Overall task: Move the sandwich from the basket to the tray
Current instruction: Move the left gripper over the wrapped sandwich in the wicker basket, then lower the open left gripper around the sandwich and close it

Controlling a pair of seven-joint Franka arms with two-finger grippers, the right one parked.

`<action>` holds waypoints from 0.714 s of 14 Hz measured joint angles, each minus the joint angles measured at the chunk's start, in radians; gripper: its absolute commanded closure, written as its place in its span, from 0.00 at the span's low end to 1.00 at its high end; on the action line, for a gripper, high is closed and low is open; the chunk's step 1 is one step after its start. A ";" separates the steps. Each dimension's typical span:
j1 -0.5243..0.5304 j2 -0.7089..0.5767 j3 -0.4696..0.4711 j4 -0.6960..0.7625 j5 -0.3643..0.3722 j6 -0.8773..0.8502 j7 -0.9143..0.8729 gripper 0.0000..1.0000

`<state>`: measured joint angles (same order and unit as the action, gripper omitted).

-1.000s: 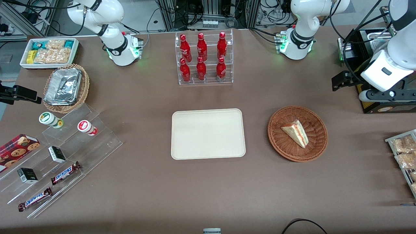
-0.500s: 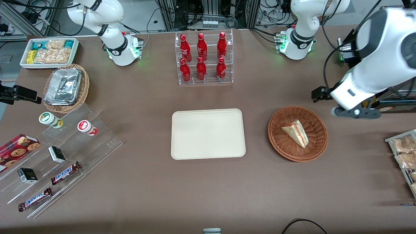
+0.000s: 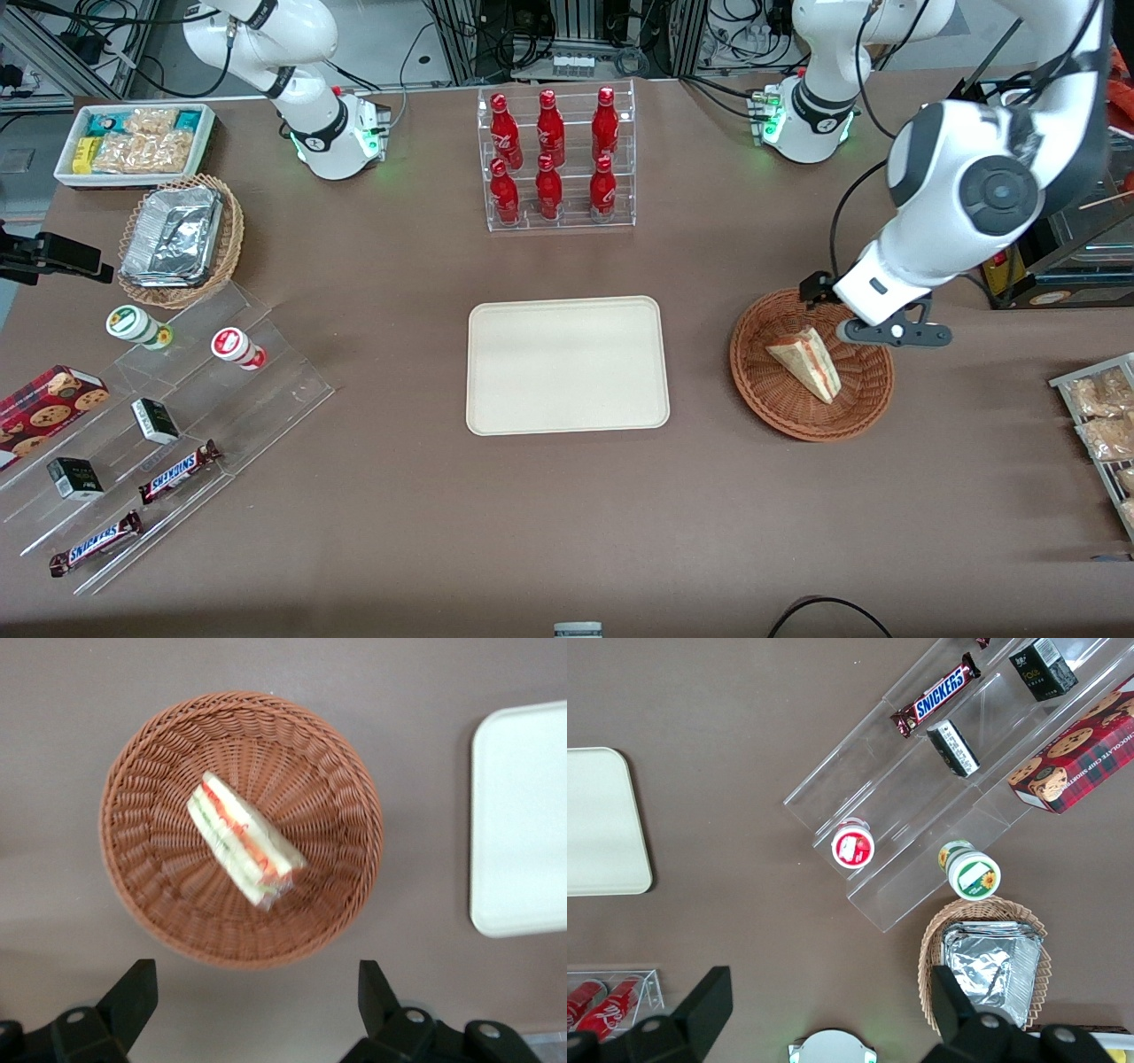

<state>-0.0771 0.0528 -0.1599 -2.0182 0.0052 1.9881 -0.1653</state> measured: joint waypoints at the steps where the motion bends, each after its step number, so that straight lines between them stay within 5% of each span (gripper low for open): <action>1: -0.001 -0.004 0.000 -0.053 0.001 0.070 -0.024 0.00; 10: 0.000 -0.017 0.002 -0.304 0.002 0.464 -0.465 0.00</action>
<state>-0.0769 0.0356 -0.1579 -2.3221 0.0070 2.4520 -0.6306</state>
